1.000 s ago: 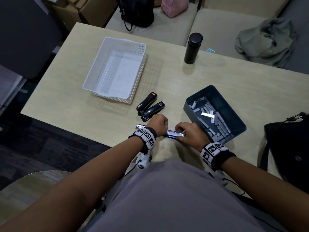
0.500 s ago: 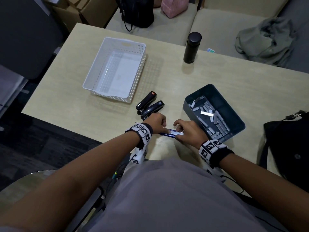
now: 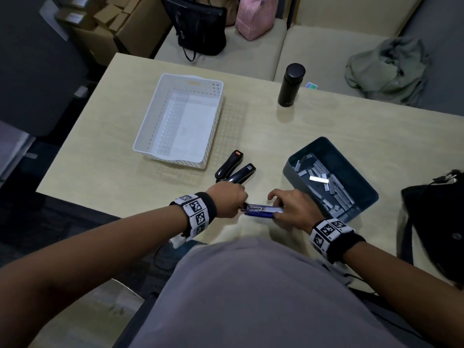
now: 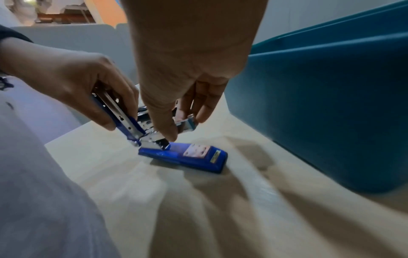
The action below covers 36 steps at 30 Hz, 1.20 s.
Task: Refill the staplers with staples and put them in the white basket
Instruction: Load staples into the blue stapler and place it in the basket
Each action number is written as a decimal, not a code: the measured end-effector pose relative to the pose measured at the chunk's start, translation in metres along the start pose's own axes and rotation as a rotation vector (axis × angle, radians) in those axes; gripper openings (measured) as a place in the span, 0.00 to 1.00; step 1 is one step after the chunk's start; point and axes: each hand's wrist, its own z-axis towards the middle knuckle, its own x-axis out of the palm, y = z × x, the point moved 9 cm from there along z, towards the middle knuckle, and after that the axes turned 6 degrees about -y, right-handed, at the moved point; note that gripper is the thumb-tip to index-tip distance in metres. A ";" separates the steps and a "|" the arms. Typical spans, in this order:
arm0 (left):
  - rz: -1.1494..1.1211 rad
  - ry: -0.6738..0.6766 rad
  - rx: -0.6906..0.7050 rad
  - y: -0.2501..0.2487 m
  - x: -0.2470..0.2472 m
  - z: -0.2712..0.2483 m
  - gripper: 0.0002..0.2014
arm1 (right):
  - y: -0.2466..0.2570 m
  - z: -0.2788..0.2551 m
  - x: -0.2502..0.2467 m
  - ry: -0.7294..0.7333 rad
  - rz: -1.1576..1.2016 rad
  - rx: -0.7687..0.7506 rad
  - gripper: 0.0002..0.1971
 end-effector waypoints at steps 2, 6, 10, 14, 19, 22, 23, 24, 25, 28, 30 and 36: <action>-0.126 -0.003 -0.023 0.008 -0.013 0.003 0.08 | 0.006 0.006 0.000 -0.008 0.052 0.042 0.21; -0.392 -0.030 -0.004 0.010 -0.020 0.016 0.05 | 0.011 0.014 0.002 0.009 0.103 0.093 0.24; -0.261 0.098 0.109 -0.009 0.001 0.034 0.17 | 0.008 0.016 0.007 0.053 0.219 0.118 0.31; -0.040 0.193 0.233 -0.023 0.028 0.038 0.27 | 0.001 0.003 0.021 0.327 0.249 0.210 0.53; 0.057 0.121 0.370 -0.026 0.006 0.040 0.17 | 0.008 0.000 0.019 0.423 0.198 0.310 0.43; 0.128 0.047 0.425 -0.013 -0.024 0.041 0.14 | 0.024 0.012 0.018 0.459 0.261 0.340 0.30; 0.121 0.006 0.426 -0.004 -0.037 0.043 0.13 | 0.031 0.019 0.013 0.435 0.304 0.354 0.26; 0.094 -0.053 0.413 0.007 -0.053 0.045 0.13 | 0.037 0.028 0.006 0.397 0.360 0.372 0.21; 0.040 -0.125 0.385 0.023 -0.070 0.046 0.15 | 0.043 0.039 -0.002 0.347 0.435 0.400 0.16; -0.328 -0.300 0.181 0.092 -0.114 0.049 0.33 | 0.061 0.076 -0.029 0.141 0.692 0.483 0.11; -0.581 -0.349 -0.051 0.146 -0.128 0.046 0.32 | 0.082 0.104 -0.044 0.057 0.819 0.490 0.07; -1.282 -0.224 -0.436 0.243 -0.102 0.045 0.33 | 0.164 0.199 -0.046 0.122 0.865 0.419 0.11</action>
